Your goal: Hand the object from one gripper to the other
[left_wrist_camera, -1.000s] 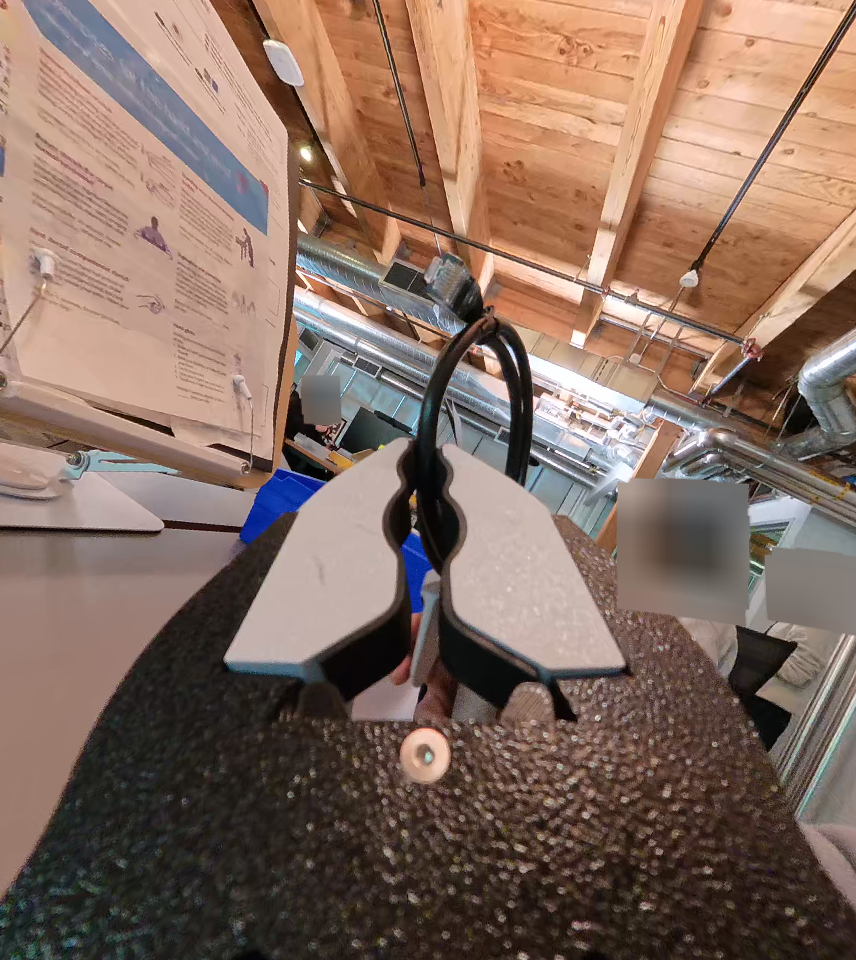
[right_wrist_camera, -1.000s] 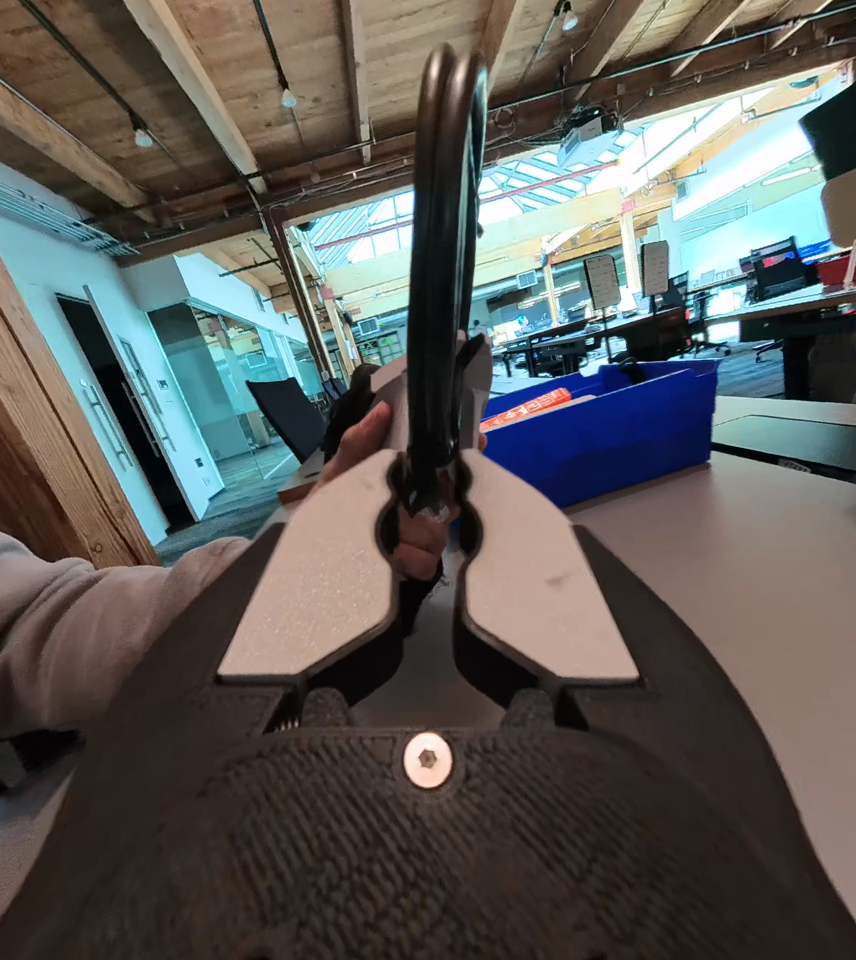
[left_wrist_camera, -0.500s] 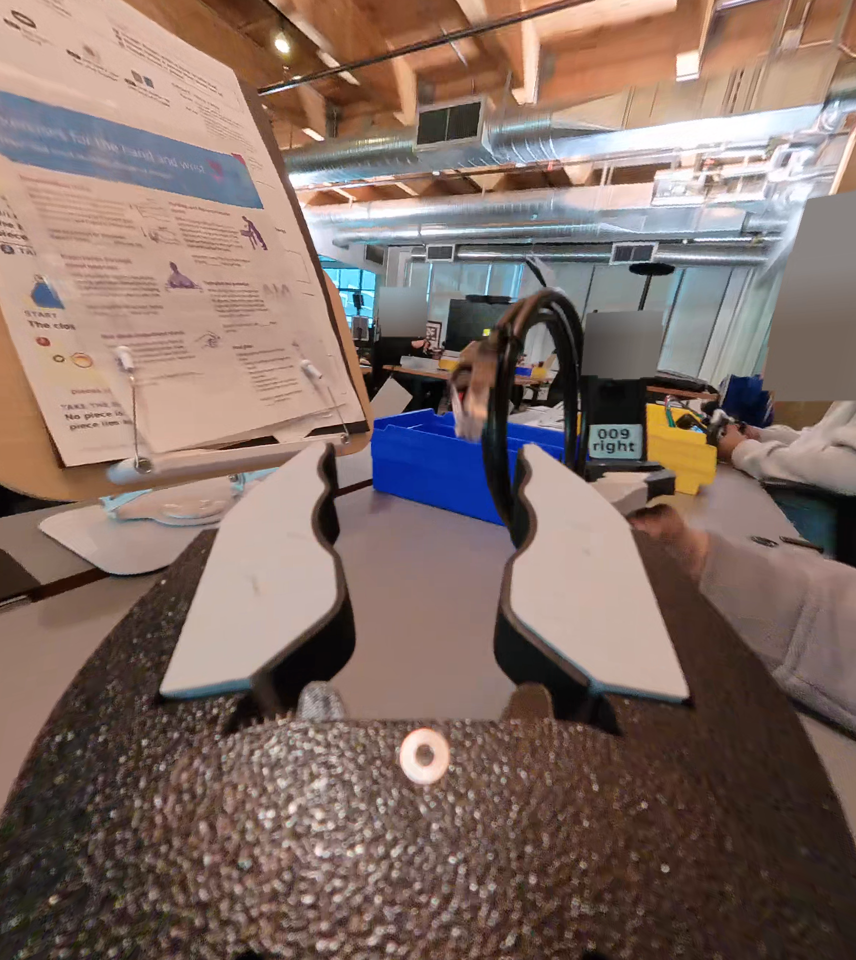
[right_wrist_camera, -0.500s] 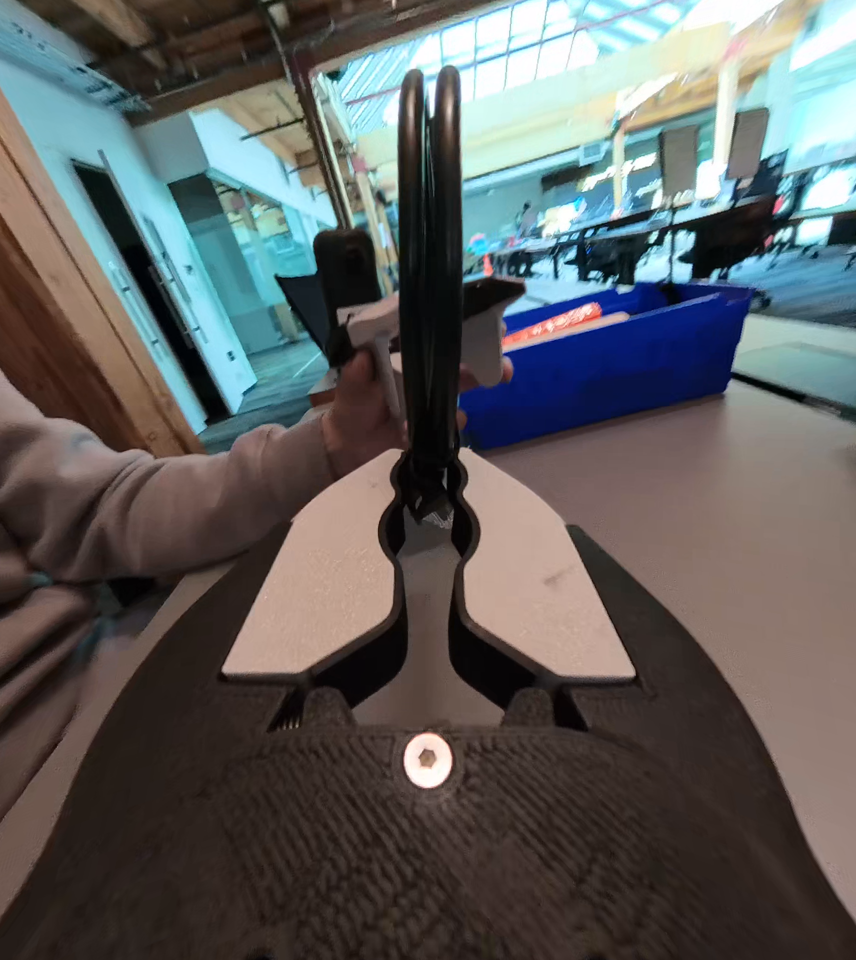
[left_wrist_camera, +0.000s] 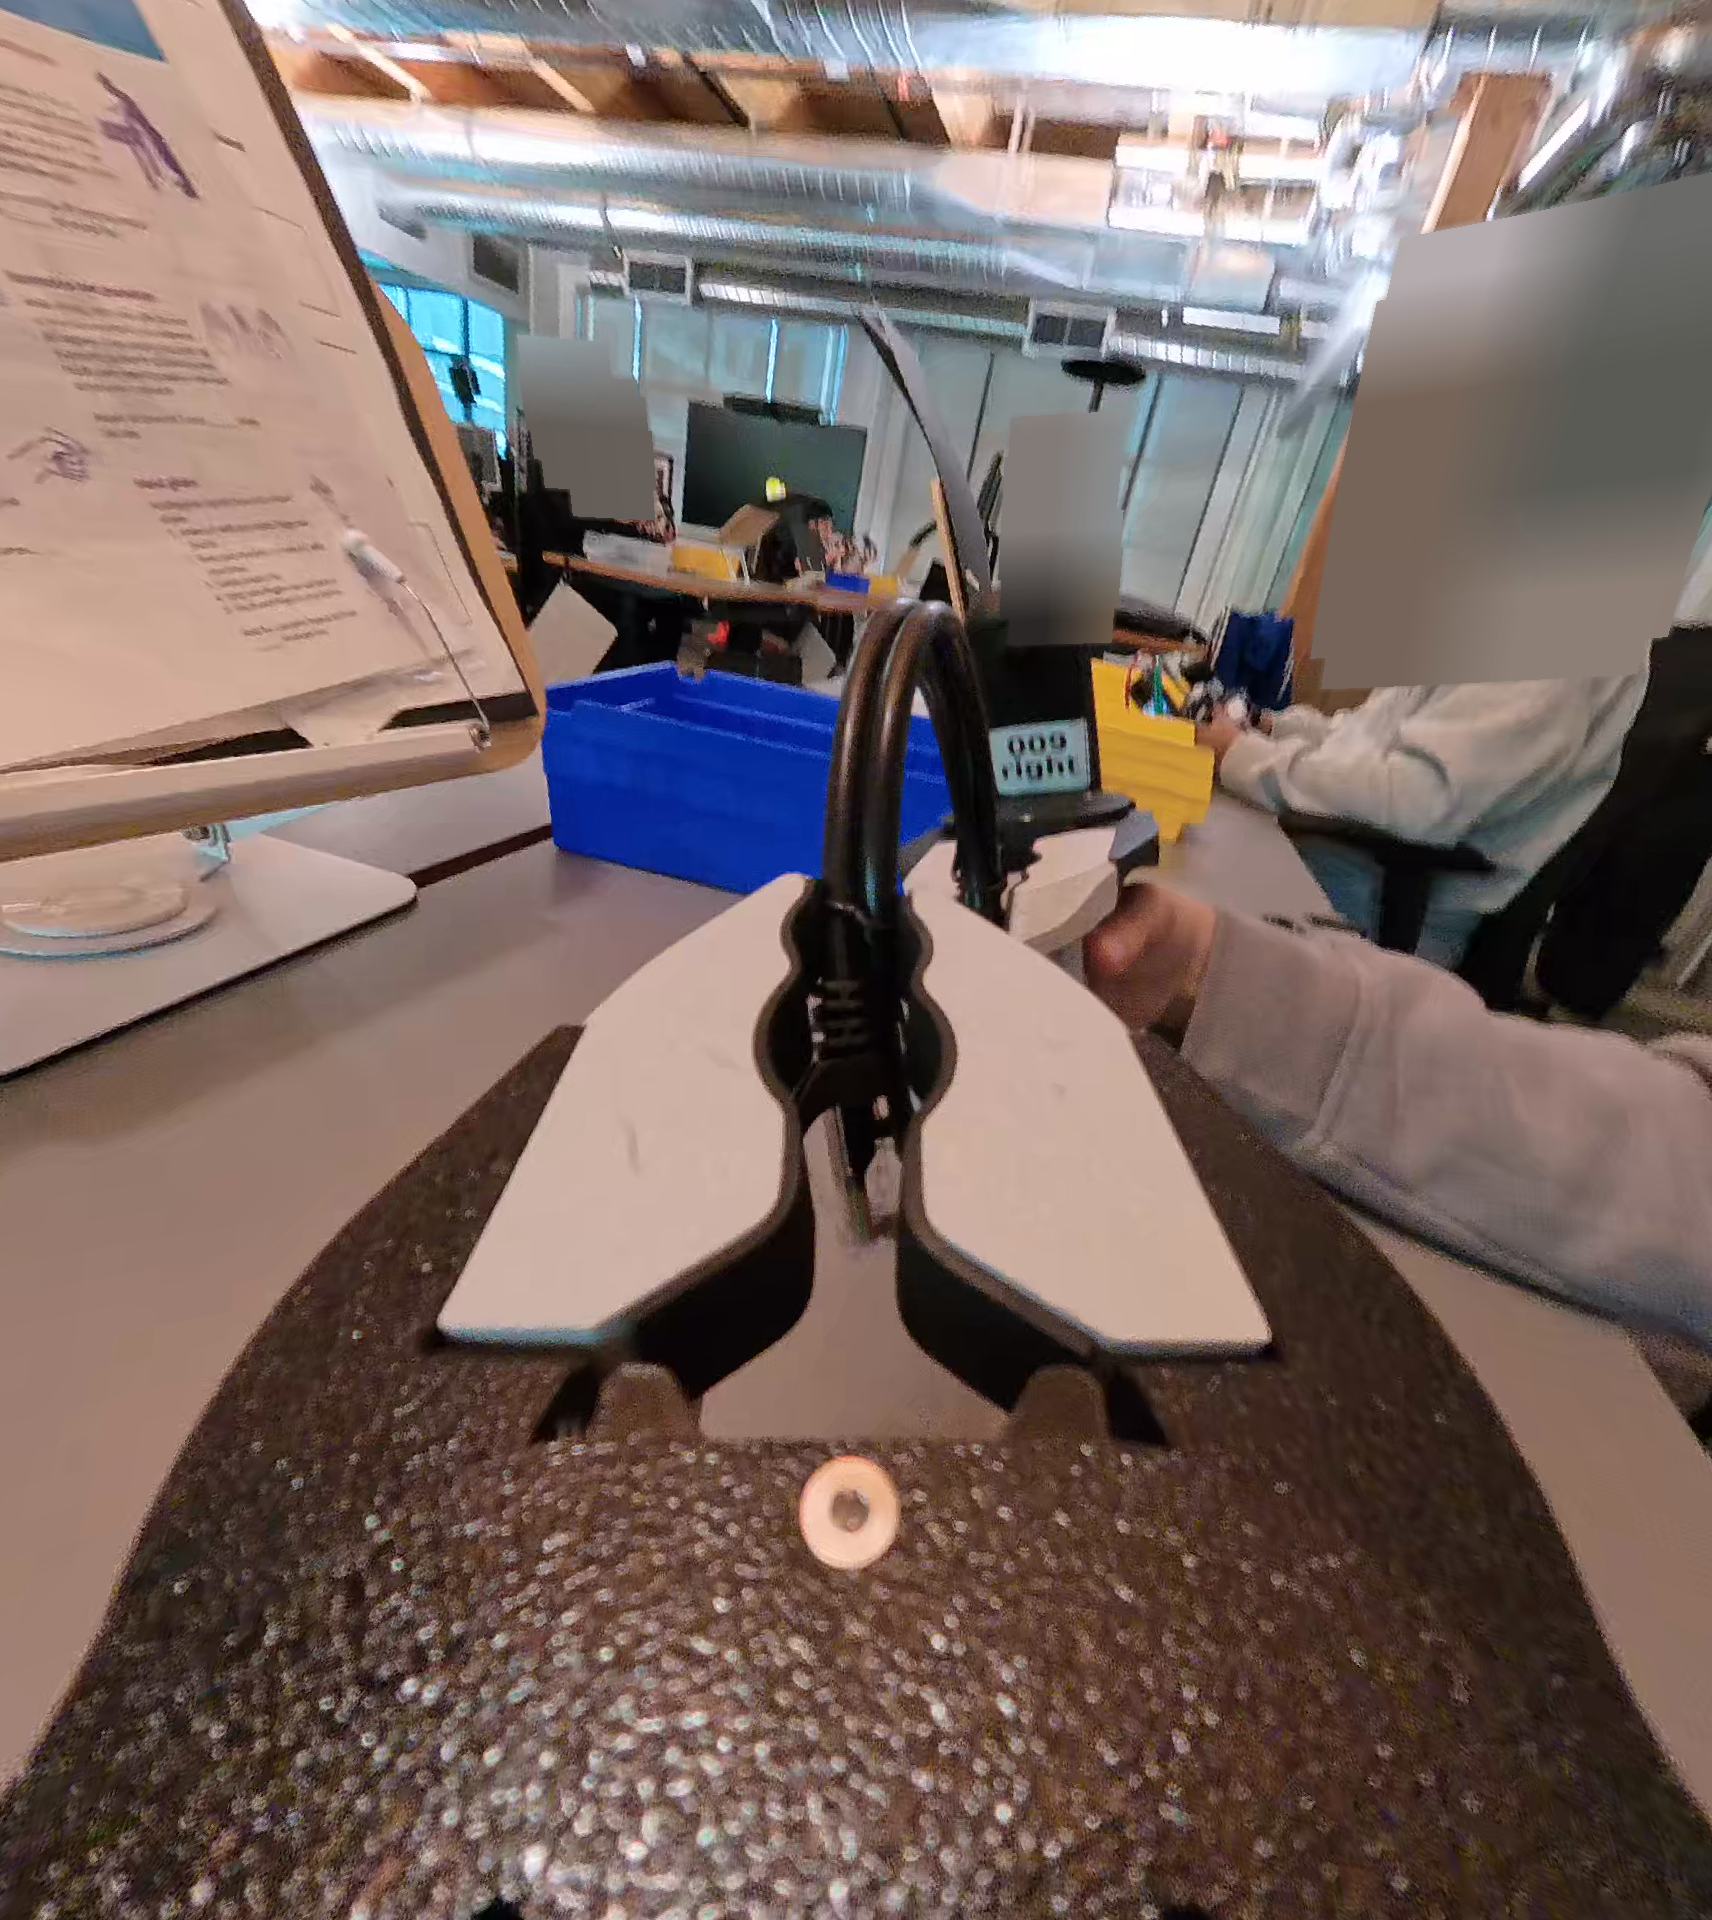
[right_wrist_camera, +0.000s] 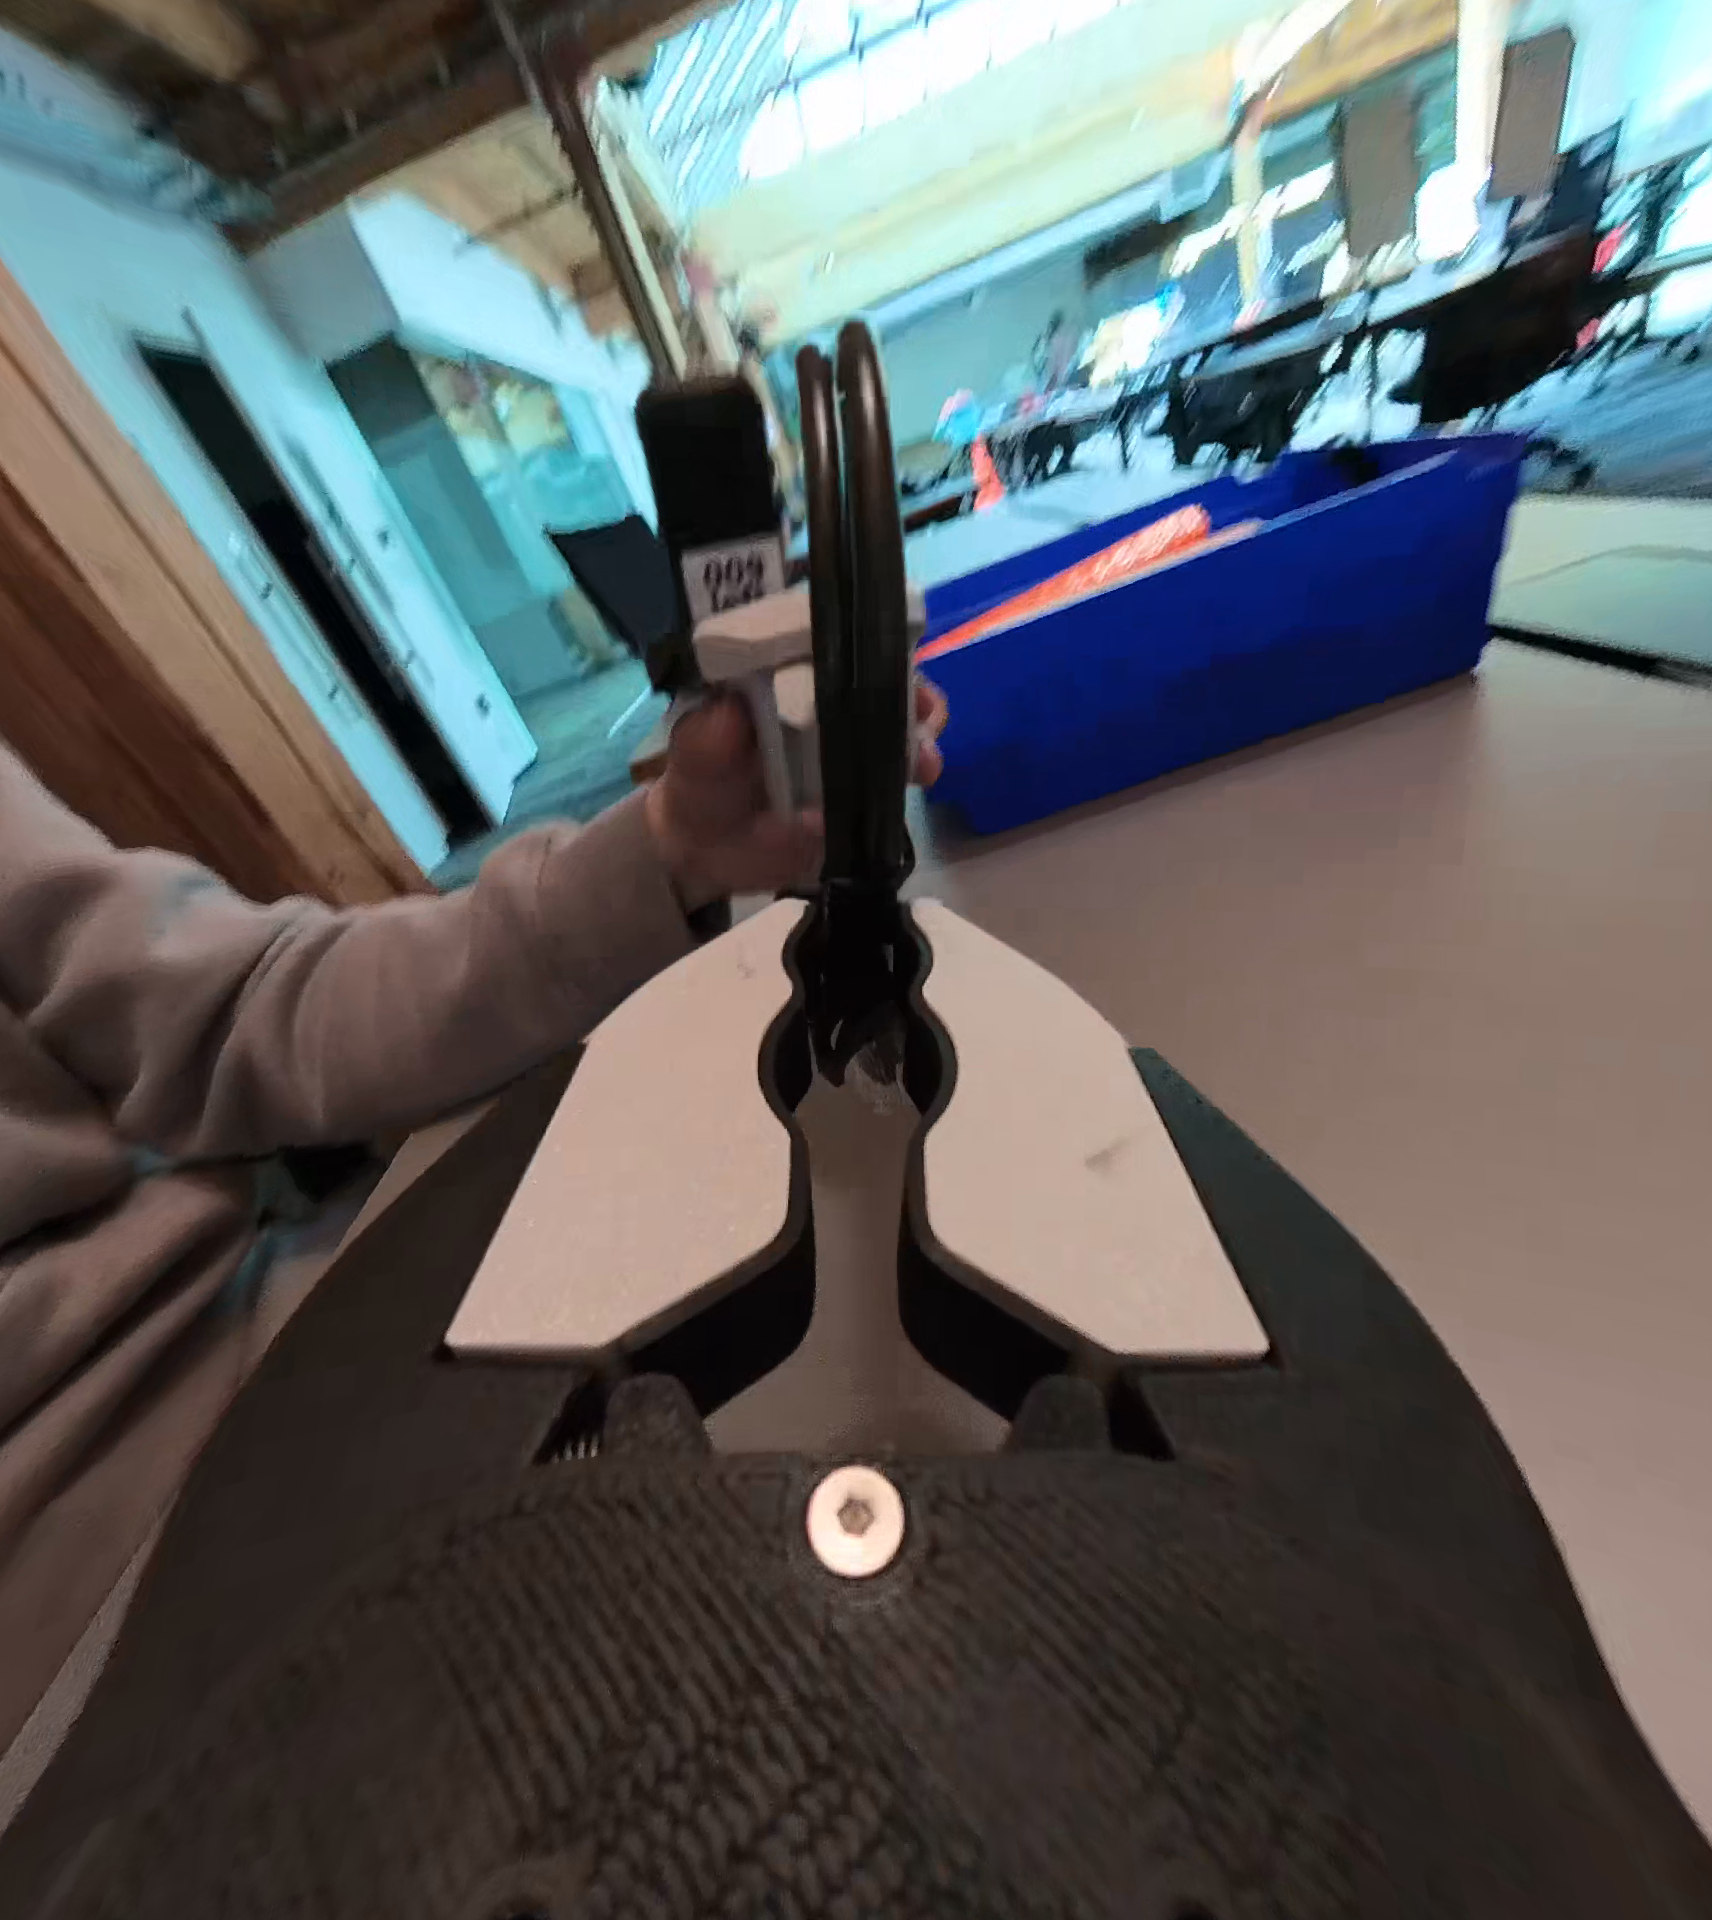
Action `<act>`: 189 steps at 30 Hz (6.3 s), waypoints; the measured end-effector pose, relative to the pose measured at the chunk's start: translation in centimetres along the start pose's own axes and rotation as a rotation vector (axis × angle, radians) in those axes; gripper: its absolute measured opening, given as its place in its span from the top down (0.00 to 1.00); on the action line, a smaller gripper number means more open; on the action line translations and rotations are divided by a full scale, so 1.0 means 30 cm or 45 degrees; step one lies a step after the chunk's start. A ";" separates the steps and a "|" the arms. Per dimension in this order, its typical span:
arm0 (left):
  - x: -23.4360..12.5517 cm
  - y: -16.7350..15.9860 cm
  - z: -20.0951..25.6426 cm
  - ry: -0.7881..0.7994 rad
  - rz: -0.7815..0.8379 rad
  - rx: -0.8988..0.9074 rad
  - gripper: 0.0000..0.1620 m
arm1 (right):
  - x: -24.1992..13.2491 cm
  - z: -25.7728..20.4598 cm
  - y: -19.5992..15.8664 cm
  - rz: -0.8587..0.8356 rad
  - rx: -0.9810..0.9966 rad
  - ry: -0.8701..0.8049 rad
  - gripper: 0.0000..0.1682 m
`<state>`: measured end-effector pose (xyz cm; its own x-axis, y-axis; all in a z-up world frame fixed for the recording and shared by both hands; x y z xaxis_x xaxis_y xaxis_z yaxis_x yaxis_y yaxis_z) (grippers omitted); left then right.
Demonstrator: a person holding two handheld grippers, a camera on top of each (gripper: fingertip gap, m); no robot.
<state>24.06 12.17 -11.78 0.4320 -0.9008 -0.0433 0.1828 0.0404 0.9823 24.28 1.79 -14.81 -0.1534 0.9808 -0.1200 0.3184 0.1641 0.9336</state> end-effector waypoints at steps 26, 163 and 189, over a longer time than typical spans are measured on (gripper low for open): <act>0.030 0.057 -0.024 0.073 0.451 -0.267 0.79 | 0.049 0.020 0.121 0.323 -0.324 -0.453 0.93; 0.189 -0.182 0.091 0.350 -0.712 0.762 0.97 | -0.066 0.026 0.179 -0.188 -1.558 -1.622 0.81; 0.209 -0.067 0.022 0.626 -0.085 0.325 0.91 | -0.015 0.149 0.109 0.738 0.507 -0.598 0.93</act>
<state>25.81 6.15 -13.91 0.7991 -0.5877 -0.1268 0.0305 -0.1710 0.9848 29.58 2.35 -13.20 0.5127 0.8485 0.1310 0.5465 -0.4402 0.7125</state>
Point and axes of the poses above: each gripper's, where its closed fingertips meet, x out along the fingers, y out of its top, z = x × y across the jaws, the point moved 2 cm from there along -x, back along the fingers, and after that the axes turned 10 degrees about -z, right-handed, at the moved point
